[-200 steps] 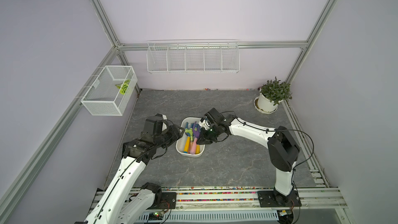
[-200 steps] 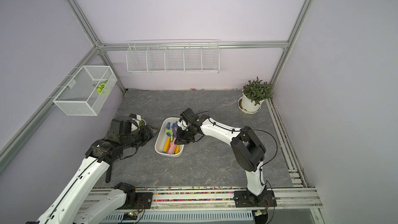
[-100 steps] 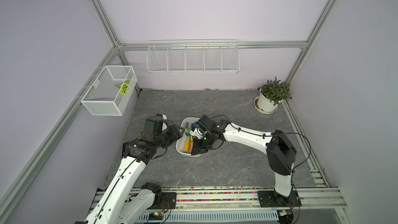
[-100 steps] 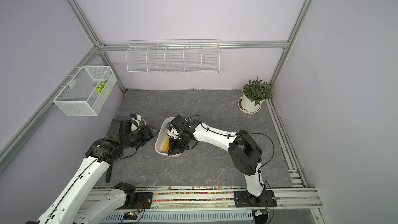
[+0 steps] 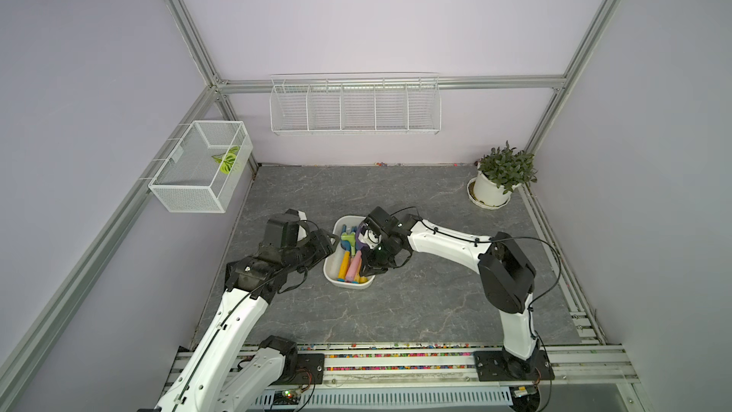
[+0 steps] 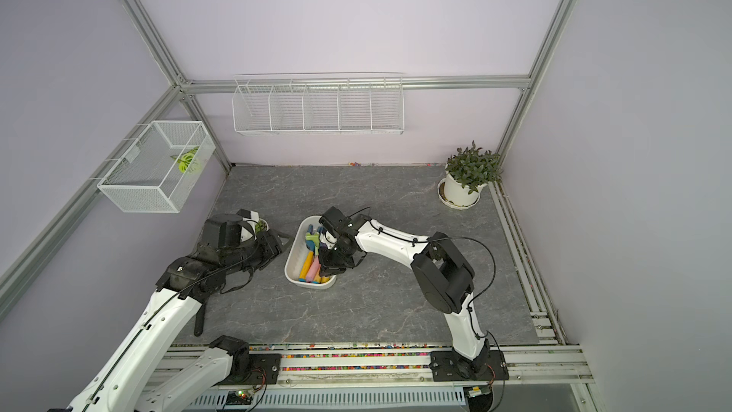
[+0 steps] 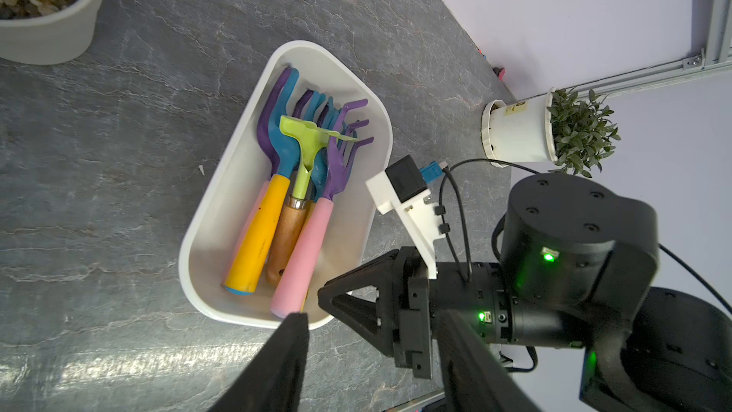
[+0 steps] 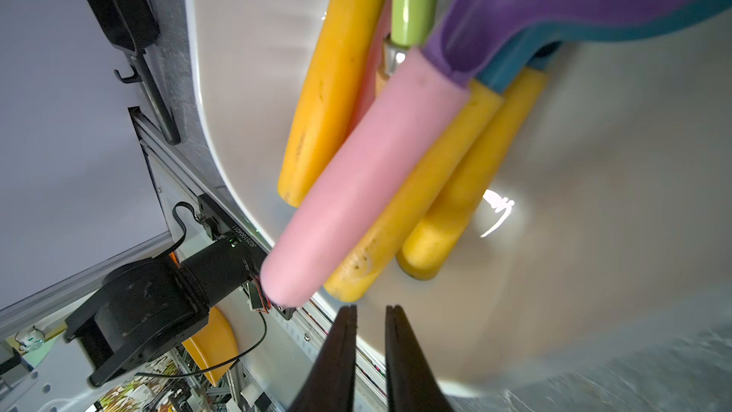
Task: Put the rake into the storage box
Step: Place the rake in the storage box, then reset both arms
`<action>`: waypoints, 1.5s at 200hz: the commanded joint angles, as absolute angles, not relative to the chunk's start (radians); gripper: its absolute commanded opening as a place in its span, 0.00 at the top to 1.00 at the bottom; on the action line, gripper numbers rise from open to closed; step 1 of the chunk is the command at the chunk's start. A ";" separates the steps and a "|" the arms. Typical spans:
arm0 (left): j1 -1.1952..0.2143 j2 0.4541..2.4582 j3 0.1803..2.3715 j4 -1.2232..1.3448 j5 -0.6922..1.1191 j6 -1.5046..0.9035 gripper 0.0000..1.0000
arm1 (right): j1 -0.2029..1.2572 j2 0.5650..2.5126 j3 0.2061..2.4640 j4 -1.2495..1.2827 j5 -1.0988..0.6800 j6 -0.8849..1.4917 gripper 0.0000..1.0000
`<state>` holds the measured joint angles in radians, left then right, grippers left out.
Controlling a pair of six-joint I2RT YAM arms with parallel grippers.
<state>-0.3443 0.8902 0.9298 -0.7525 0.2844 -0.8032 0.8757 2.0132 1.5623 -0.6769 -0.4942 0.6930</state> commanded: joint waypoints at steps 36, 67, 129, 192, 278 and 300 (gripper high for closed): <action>-0.336 0.856 1.135 -0.792 0.048 -0.677 0.41 | 0.840 1.697 1.500 -0.702 -0.337 0.567 0.59; -0.336 0.762 1.129 -0.671 -0.193 -0.555 0.37 | 0.773 1.471 1.437 -0.726 -0.106 0.502 0.46; -0.336 0.550 0.781 -0.340 -0.529 -0.358 0.00 | 0.747 1.029 1.053 -0.308 0.596 0.191 0.13; -0.284 0.537 0.285 0.018 -0.737 -0.221 0.00 | 0.308 0.893 0.664 -0.117 0.658 0.181 0.04; -0.001 0.899 0.116 0.605 -0.376 -0.178 0.00 | 0.091 1.316 0.411 0.542 0.526 0.144 0.03; 0.008 1.080 0.127 0.787 -0.332 -0.200 0.00 | 0.062 1.417 0.431 0.668 0.426 0.137 0.03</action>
<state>-0.0051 0.9440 0.1036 0.5087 -0.4408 -0.2047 0.0856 1.3411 0.3943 0.4316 0.5190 0.1623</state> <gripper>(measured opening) 0.994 0.971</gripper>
